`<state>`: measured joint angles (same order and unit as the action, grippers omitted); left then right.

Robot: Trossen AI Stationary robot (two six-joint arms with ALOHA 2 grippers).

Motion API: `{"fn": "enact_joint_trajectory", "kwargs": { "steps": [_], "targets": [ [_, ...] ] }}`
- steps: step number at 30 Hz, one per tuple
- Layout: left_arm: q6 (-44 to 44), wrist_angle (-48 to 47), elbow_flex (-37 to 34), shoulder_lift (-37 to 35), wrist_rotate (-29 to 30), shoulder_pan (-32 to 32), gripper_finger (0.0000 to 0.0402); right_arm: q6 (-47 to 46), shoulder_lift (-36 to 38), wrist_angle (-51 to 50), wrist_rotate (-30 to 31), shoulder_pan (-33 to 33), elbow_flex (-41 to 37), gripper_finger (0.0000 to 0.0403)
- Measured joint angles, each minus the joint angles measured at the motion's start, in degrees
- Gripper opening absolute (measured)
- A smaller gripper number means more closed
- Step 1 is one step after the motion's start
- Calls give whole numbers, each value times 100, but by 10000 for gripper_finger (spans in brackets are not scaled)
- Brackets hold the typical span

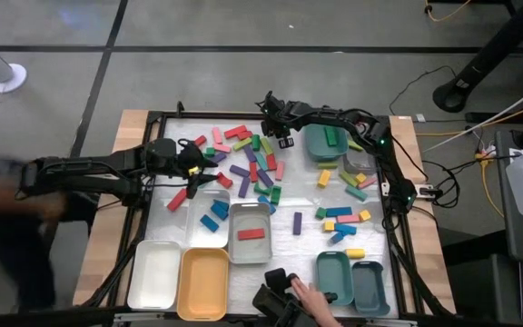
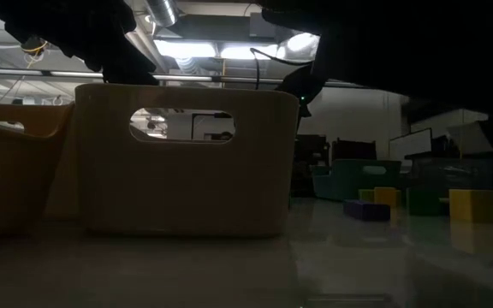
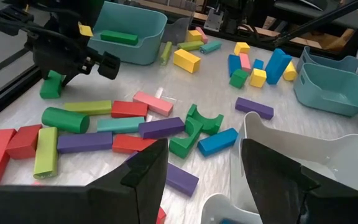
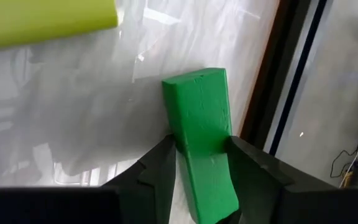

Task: Sort blocks
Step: Put the green block into the top green bin

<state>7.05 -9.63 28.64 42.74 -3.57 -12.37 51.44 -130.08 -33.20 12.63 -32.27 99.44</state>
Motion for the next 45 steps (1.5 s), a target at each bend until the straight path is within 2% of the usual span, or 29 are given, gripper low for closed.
{"fn": "enact_joint_trajectory", "kwargs": {
  "steps": [3, 11, 15, 20, 24, 30, 39, 42, 45],
  "targets": [
    [0, 0, 0, 0, 0, 1, 194, 0, 0, -1, 18, 2, 0, 156],
    [0, 2, 0, 0, 0, 1, 194, 6, 0, 83, 136, 2, 2, 224],
    [-16, 2, 1, 0, 0, -1, 194, 24, 1, 147, 87, -16, 2, 236],
    [-118, 0, 0, 0, 0, 1, 194, 13, 13, 155, -499, -166, 8, 236],
    [-118, 2, 0, 0, 0, 0, 194, -13, 17, 59, -733, -284, 18, 236],
    [-111, 0, 0, 0, 0, 1, 194, -37, 20, -492, -1231, -464, 46, 236],
    [-39, 4, 0, 0, 0, -1, 194, -228, 20, -1146, -1330, -372, 44, 235],
    [12, 4, 0, 0, 1, 0, 194, -463, 17, -1223, -1421, -338, 42, 219],
    [24, 4, 0, 0, 0, -1, 194, -706, 13, -1279, -1430, -312, 35, 186]
  ]
}}
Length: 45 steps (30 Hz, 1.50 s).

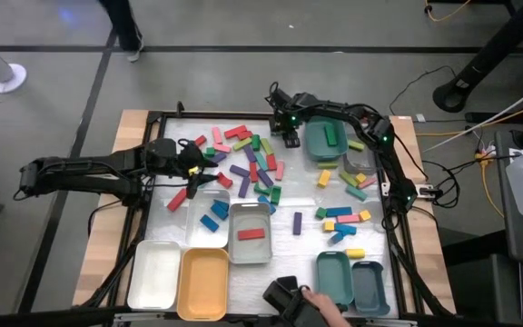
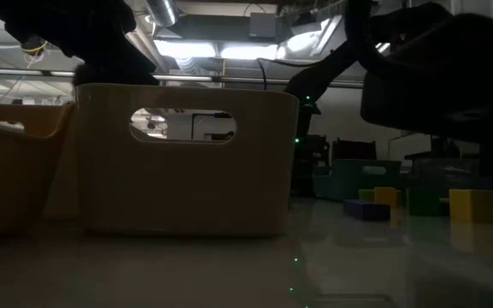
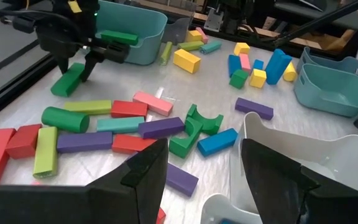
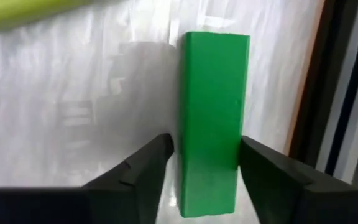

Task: Sort blocks
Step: Put the green block into the top green bin

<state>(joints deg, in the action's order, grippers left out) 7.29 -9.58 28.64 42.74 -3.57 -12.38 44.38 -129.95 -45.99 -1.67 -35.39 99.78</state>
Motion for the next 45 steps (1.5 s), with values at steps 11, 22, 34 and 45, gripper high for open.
{"fn": "enact_joint_trajectory", "kwargs": {
  "steps": [11, 22, 34, 45],
  "targets": [
    [22, 0, 0, 0, 0, 2, 194, -654, 0, -304, -386, 19, -11, 120],
    [22, 0, 0, 0, 0, 2, 194, -1027, -7, -154, -689, 11, -26, 225],
    [18, 378, 0, 63, 20, 0, 194, -964, 76, -380, -437, 28, -22, 125],
    [-390, 1622, 0, 558, 24, 2, 194, -644, 1072, -851, -234, 21, -45, 134]
  ]
}}
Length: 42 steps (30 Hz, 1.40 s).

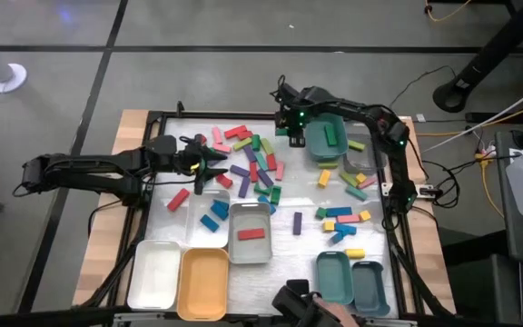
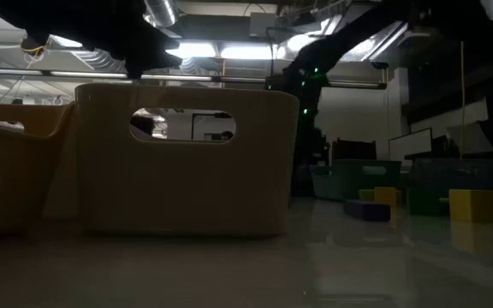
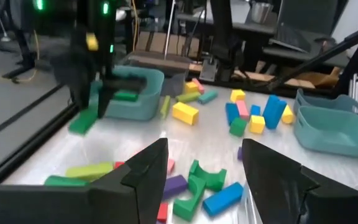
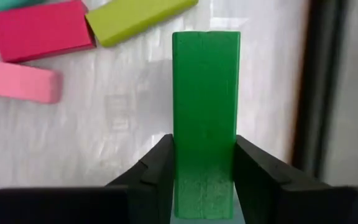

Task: Sort blocks
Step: Put the green block into the top green bin

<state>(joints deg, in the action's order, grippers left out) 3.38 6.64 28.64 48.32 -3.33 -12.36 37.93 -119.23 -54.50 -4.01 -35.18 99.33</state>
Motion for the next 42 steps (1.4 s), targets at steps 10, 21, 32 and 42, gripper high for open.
{"fn": "enact_joint_trajectory", "kwargs": {
  "steps": [10, 21, 32, 42],
  "targets": [
    [442, 0, 0, 459, 28, -9, 194, 131, 1303, -913, 1001, -4, 9, 129],
    [784, -11, 0, 566, 238, -9, 194, -938, 2145, -2714, 967, -53, 3, 140],
    [1032, -319, 0, 559, 266, -9, 194, -411, 2159, -1834, 438, -551, -1333, 142],
    [1889, -855, 0, 559, 875, -53, 194, 120, 2157, -448, 761, -800, -2260, 143]
  ]
}}
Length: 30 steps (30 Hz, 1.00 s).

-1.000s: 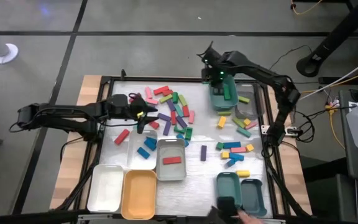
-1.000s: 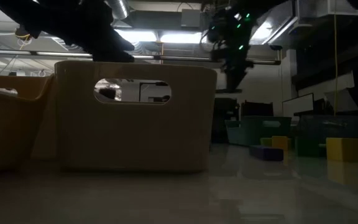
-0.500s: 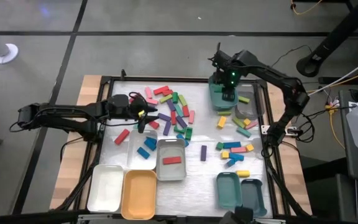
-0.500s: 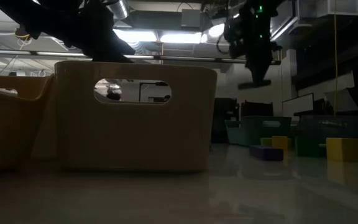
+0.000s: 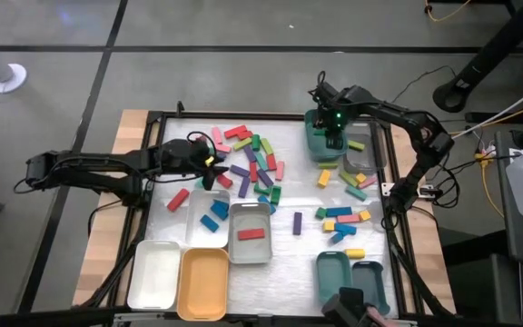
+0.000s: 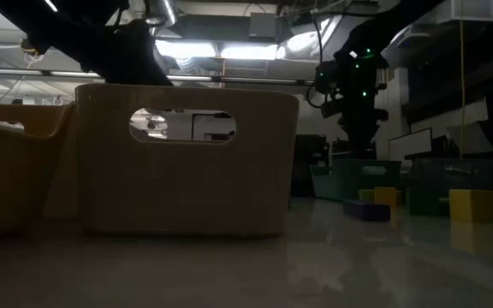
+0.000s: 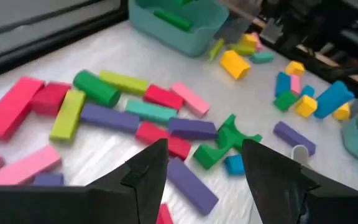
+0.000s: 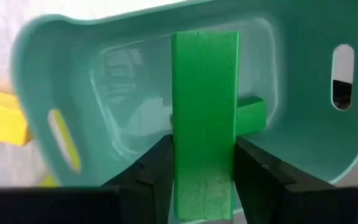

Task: Sort blocks
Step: Put the green block into the top green bin

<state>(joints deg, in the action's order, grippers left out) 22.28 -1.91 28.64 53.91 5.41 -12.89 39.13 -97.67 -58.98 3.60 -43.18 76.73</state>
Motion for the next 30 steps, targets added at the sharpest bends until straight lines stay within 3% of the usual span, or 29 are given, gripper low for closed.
{"fn": "enact_joint_trajectory", "kwargs": {
  "steps": [9, 18, 30],
  "targets": [
    [770, -229, 9, 0, 517, -448, 194, -367, 0, 241, 306, 2, -164, 143],
    [997, -2225, 319, 0, 642, -1100, 194, -425, 0, 839, 367, 2, -163, 143],
    [617, -2426, 321, 0, 641, -1239, 194, -432, 0, 1005, 176, 4, -161, 143]
  ]
}}
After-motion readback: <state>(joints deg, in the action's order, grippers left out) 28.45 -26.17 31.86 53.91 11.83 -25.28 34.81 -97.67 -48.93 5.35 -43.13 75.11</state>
